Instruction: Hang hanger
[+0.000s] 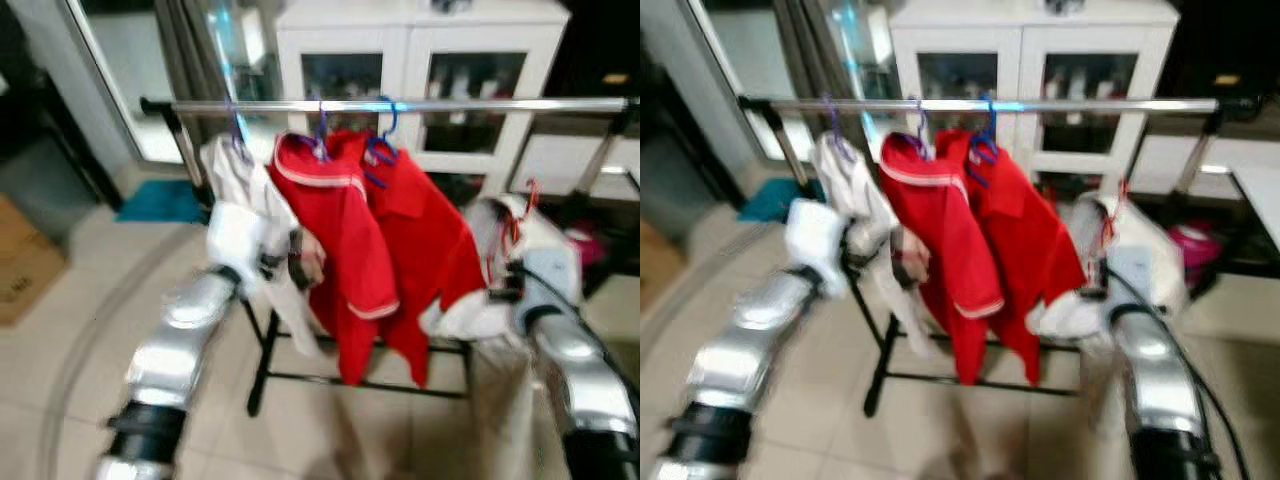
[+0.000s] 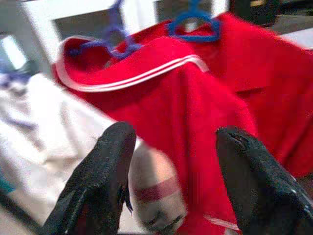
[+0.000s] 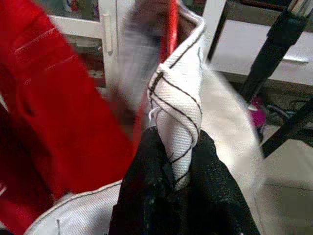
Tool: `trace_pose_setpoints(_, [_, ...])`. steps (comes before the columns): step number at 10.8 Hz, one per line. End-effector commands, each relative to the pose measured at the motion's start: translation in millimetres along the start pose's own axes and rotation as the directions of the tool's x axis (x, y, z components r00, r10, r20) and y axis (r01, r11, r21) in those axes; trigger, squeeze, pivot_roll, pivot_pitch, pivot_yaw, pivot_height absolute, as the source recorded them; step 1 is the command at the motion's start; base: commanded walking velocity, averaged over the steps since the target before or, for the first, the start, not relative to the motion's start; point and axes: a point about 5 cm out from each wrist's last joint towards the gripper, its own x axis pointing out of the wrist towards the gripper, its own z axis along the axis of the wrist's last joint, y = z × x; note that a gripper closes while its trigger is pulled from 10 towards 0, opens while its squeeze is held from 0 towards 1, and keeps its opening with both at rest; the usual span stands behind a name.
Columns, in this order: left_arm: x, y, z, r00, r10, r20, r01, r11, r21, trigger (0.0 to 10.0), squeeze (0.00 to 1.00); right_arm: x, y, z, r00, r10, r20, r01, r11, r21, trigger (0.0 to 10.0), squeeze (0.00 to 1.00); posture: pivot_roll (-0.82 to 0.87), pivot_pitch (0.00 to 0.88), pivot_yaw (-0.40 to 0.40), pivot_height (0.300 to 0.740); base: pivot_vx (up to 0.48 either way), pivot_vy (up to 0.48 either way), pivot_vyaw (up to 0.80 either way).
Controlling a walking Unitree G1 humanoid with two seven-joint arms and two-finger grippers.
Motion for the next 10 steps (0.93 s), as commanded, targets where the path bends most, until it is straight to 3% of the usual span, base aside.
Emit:
trace_pose_setpoints(1, [-2.0, 10.0, 5.2, 1.0, 0.024, 0.011, -0.024, 0.999, 0.027, 10.0, 0.0, 2.2, 3.8, 27.6, 0.992, 0.004, 0.13, -0.004, 1.0, -0.004, 10.0, 0.0, -0.19, 0.0, 0.048, 0.74, 0.304, 0.0, 0.0])
trace_pose_setpoints(4, [0.7, 12.5, 6.9, 0.995, 0.088, 0.055, -0.085, 0.995, -0.042, 10.0, 0.0, 2.3, -0.5, 27.5, 0.991, -0.023, 0.135, 0.025, 1.0, -0.012, 10.0, 0.0, -0.2, 0.0, 0.049, 0.74, 0.203, 0.0, 0.0])
trace_pose_setpoints(5, [1.3, 12.5, 7.1, 0.994, 0.092, 0.055, -0.091, 0.996, -0.016, 10.0, 0.0, 2.4, -2.7, 28.7, 0.989, -0.036, 0.146, 0.038, 0.999, -0.017, 10.0, 0.0, -0.2, 0.0, 0.046, 0.74, 0.0, 0.0, 0.0])
trace_pose_setpoints(10, [1.2, 8.5, 5.2, 0.993, 0.103, 0.066, -0.102, 0.995, -0.017, 10.0, 0.0, 4.4, -4.1, 35.0, 0.983, -0.043, 0.177, 0.046, 0.999, -0.015, 10.0, 0.0, -0.19, 0.0, 0.016, 0.74, 0.0, -0.433, 0.0])
